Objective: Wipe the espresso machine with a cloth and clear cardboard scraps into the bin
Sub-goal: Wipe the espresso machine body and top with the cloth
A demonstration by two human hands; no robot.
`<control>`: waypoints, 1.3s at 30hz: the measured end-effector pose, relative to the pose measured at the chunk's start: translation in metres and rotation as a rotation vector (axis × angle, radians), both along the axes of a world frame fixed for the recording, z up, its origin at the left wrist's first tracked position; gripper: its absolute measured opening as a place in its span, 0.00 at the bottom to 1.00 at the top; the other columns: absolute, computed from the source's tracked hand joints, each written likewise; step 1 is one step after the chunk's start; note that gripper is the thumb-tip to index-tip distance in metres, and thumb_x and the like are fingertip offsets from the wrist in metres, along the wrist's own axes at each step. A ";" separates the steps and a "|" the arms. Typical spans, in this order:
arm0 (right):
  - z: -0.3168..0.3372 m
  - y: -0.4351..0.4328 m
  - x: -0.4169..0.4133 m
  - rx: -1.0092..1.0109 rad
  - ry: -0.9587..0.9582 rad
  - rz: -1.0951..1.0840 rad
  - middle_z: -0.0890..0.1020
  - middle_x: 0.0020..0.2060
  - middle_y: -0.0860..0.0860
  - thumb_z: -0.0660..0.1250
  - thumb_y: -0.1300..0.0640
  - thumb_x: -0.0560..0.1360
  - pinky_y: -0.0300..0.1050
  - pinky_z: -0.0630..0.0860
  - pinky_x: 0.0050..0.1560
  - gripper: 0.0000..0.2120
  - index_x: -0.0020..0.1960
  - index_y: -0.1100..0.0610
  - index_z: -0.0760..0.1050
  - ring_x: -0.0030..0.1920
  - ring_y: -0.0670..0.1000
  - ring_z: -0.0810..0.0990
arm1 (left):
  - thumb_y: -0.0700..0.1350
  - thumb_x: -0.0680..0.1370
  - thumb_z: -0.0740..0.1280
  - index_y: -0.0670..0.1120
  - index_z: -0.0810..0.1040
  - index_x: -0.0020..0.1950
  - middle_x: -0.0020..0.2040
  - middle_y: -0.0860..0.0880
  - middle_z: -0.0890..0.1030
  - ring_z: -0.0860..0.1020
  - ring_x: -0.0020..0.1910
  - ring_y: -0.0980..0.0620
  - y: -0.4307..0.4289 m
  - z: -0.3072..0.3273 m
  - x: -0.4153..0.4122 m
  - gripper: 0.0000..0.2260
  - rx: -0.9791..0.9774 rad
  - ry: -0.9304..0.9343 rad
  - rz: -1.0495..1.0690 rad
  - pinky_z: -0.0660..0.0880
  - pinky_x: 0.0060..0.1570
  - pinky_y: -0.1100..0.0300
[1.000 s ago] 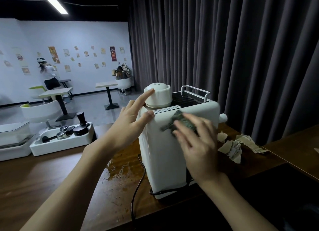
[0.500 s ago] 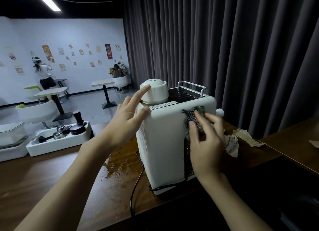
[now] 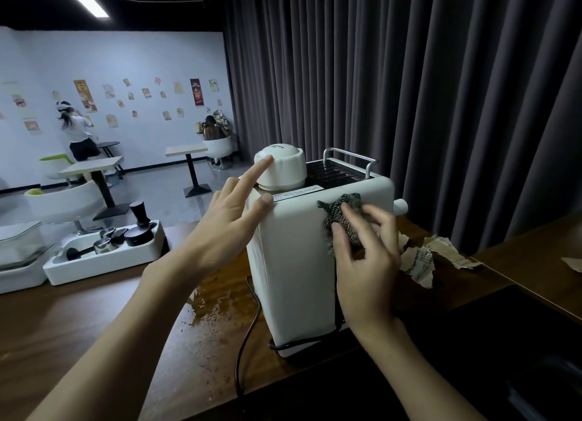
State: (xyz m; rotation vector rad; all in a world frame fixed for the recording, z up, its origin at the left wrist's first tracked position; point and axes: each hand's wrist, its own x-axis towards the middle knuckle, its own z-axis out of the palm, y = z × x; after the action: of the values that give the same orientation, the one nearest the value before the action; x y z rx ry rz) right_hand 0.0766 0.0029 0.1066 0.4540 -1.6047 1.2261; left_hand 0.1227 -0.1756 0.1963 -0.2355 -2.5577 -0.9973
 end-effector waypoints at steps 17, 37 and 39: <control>-0.026 -0.029 0.022 0.013 -0.051 0.036 0.77 0.55 0.57 0.71 0.64 0.74 0.42 0.76 0.61 0.14 0.60 0.61 0.80 0.59 0.51 0.77 | 0.66 0.75 0.53 0.72 0.50 0.76 0.64 0.59 0.63 0.61 0.65 0.59 0.001 -0.002 0.000 0.29 0.005 0.004 0.008 0.58 0.63 0.55; -0.064 -0.027 0.026 0.319 0.060 0.129 0.77 0.57 0.58 0.67 0.61 0.77 0.45 0.75 0.62 0.12 0.59 0.61 0.80 0.57 0.56 0.79 | 0.67 0.72 0.65 0.76 0.50 0.73 0.68 0.61 0.61 0.56 0.76 0.54 0.004 -0.009 -0.001 0.34 0.082 0.015 -0.007 0.55 0.69 0.51; -0.061 -0.015 0.019 0.238 0.013 0.104 0.76 0.57 0.58 0.68 0.62 0.76 0.43 0.75 0.61 0.12 0.59 0.62 0.80 0.56 0.55 0.79 | 0.67 0.72 0.65 0.75 0.51 0.73 0.69 0.63 0.60 0.55 0.76 0.55 0.003 -0.009 -0.001 0.34 0.096 0.018 -0.014 0.54 0.69 0.51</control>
State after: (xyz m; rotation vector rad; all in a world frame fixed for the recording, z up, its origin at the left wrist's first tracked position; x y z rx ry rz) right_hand 0.0957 -0.0125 0.0457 0.7021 -1.7422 1.1096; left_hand 0.1217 -0.1726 0.1870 -0.2352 -2.4878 -1.1142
